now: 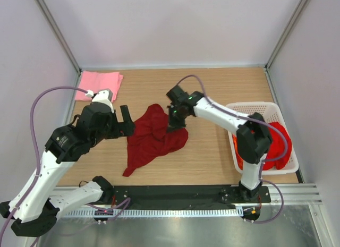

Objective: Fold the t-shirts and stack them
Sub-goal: Move the tshirt to the center of the board, then flatten the tshirt out

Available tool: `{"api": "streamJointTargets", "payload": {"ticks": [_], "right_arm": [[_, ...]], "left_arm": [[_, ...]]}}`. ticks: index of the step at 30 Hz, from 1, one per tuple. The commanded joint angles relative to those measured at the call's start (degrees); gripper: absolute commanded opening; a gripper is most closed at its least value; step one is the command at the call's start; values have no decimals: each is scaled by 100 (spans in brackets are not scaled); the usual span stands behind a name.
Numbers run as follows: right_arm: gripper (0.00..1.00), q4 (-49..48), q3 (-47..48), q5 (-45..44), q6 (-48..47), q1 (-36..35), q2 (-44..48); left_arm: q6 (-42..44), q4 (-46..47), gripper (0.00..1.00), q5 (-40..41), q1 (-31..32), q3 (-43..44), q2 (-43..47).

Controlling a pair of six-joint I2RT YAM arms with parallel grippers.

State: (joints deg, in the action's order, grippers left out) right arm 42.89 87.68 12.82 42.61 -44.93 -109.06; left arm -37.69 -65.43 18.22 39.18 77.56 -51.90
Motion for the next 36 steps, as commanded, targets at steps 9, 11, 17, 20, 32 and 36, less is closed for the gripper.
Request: {"api": "streamJointTargets", "payload": {"ticks": [9,11,17,20,32,36], "right_arm": [[1,2373,477,-2257,-1694,2215,1545],[1,2329,627,-2196,-1738,2392,1510],[1,2399,1162,-2529,-1879,2786,1387],[1,2233,1566,-2486,-1967,3172,1361],[1,1758,2430,-1450,-1906,3359,1158],[1,1582,2070,-1352,-1958,3359,1334]], "left_arm": [[376,276,98,-582,-24,-13,-935],[394,259,97,-713,-24,-21,-1146],[342,-110,91,-969,-24,-109,-1709],[245,12,89,-1136,-24,-354,-1797],[131,-23,87,-995,-208,-601,-2833],[166,547,64,-1380,-647,-1058,-2887]]}}
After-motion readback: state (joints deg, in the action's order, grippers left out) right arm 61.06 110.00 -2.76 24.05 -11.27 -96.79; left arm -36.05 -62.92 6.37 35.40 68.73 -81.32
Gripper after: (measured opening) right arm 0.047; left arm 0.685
